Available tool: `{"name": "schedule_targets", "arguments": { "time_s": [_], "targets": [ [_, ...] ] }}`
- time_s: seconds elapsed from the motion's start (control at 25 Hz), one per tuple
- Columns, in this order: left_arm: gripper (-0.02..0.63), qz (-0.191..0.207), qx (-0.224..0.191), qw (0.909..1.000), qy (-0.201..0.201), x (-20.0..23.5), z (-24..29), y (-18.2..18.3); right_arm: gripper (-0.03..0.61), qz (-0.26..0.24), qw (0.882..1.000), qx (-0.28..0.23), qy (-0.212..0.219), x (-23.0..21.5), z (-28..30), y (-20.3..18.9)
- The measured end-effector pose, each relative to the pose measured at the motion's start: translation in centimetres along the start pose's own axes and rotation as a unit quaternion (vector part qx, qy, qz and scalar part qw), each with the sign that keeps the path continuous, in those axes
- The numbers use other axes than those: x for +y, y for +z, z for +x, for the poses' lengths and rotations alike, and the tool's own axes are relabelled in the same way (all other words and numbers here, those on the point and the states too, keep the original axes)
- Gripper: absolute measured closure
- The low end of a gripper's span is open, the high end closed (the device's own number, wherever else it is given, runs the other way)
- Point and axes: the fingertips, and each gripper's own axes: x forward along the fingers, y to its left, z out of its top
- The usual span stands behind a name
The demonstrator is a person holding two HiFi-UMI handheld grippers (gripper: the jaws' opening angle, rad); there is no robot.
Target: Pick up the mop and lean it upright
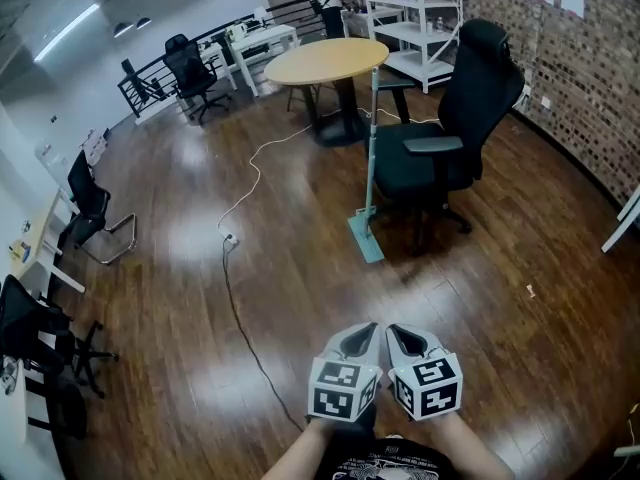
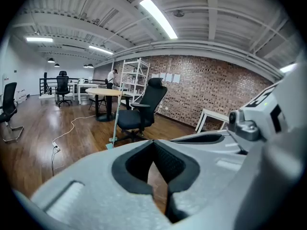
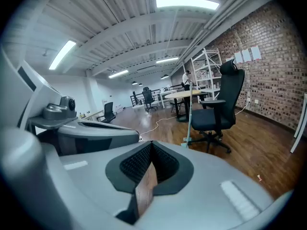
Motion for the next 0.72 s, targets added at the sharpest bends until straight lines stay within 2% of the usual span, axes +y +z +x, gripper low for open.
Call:
{"name": "schedule_targets", "arguments": {
  "time_s": [0.36, 0.6, 0.72],
  "targets": [
    [0.614, 0.0, -0.001, 0.9995, -0.031, 11.3, 5.3, 5.1, 0.577, -0.003, 1.0, 0.003, -0.012, 0.9, 12.1, 6.2],
    [0.614, -0.007, 0.0, 0.9995, -0.031, 16.7, 6.3, 8.4, 0.57, -0.002, 1.0, 0.008, -0.015, 2.0, 17.0, 10.0],
    [0.614, -0.011, -0.004, 0.9995, -0.03, 21.0, 8.4, 9.1, 0.557, 0.003, 1.0, 0.01, -0.015, 1.8, 21.6, 11.0]
  ]
}}
